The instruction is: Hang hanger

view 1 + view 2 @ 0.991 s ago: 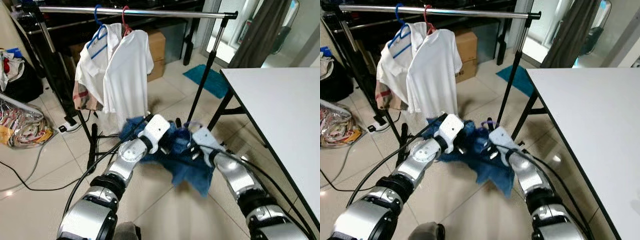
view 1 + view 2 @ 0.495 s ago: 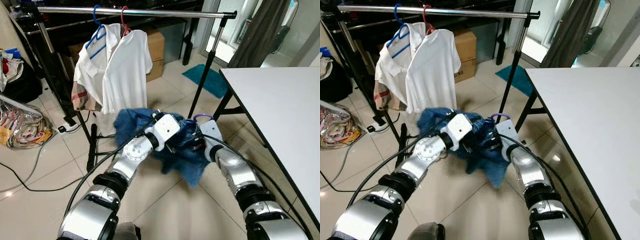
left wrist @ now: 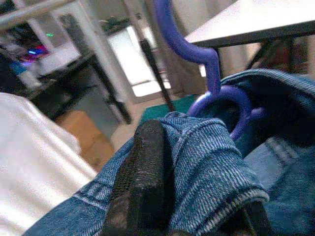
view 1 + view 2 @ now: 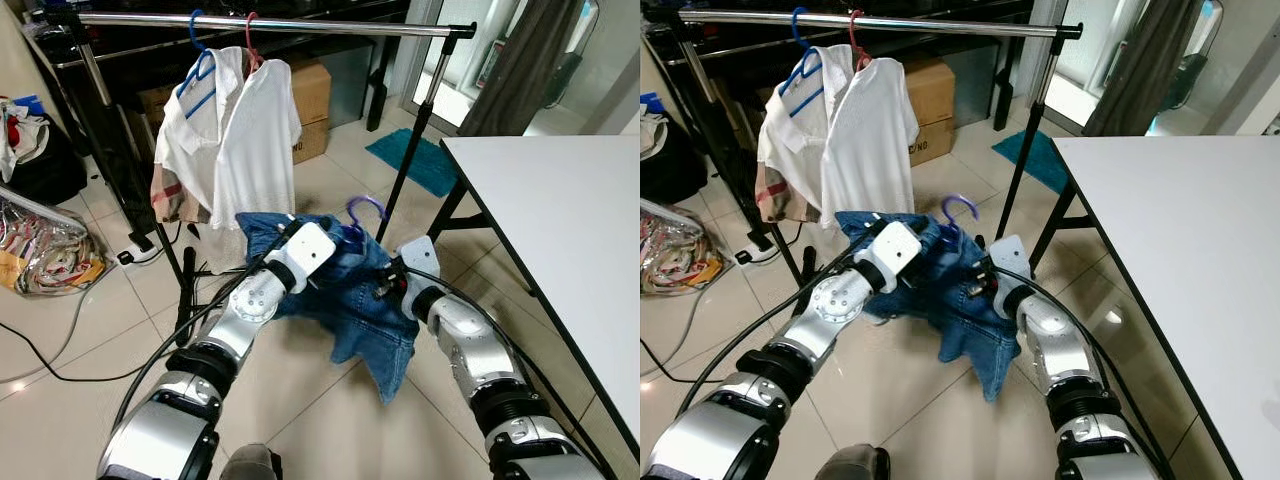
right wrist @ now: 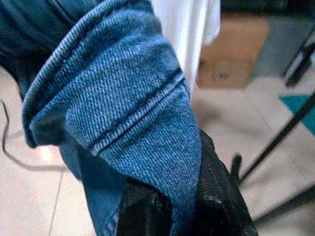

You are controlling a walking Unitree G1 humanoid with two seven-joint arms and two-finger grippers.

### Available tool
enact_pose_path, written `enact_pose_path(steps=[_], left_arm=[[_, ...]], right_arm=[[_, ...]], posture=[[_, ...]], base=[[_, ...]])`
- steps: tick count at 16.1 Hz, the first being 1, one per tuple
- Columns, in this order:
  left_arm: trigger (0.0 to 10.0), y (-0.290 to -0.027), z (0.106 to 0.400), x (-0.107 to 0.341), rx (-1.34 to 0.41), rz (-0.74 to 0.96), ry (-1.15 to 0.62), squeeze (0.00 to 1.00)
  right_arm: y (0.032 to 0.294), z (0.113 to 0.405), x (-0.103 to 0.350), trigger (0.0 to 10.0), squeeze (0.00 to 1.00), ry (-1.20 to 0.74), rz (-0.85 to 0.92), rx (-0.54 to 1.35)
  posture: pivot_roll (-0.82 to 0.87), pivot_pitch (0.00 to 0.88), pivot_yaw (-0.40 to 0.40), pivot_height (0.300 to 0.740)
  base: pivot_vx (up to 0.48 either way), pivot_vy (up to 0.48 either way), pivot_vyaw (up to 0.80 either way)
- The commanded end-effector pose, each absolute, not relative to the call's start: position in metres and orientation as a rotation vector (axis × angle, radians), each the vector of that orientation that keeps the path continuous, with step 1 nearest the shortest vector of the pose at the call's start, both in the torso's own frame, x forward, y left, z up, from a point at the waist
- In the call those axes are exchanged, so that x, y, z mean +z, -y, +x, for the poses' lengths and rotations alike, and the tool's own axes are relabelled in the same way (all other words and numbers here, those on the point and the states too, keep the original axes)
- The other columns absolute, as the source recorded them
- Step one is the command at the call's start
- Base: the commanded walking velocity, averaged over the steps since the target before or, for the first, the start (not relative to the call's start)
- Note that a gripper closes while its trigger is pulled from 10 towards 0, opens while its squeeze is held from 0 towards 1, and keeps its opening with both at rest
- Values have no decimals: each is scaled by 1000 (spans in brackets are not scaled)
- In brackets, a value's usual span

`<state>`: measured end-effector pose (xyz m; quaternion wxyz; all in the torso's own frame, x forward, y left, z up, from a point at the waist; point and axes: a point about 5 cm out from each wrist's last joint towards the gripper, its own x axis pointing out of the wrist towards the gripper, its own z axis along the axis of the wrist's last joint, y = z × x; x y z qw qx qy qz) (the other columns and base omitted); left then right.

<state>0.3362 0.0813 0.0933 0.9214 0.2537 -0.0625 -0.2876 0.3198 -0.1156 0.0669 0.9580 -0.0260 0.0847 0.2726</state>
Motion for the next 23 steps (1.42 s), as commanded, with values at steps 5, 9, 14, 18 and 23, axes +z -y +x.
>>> enact_pose_path(steps=[5,9,14,18,23], left_arm=[[10000,-76,318,69,-662,618,111,1000],[10000,-78,320,71,-611,700,153,0],[10000,-80,324,80,-567,722,213,0],[10000,-84,326,88,-526,767,300,0],[10000,-85,325,92,-507,817,359,404]], right_arm=[[103,337,146,10000,0,305,38,538],[104,336,145,10000,0,321,49,521],[105,336,145,10000,0,328,43,513],[105,336,144,10000,0,334,26,503],[114,341,147,10000,0,346,20,435]], posture=[[257,0,-22,740],[257,0,-16,740],[255,0,-10,740],[255,0,-10,740],[255,0,-10,740]], base=[[0,0,0],[0,0,0],[0,0,0],[0,0,0],[0,0,0]])
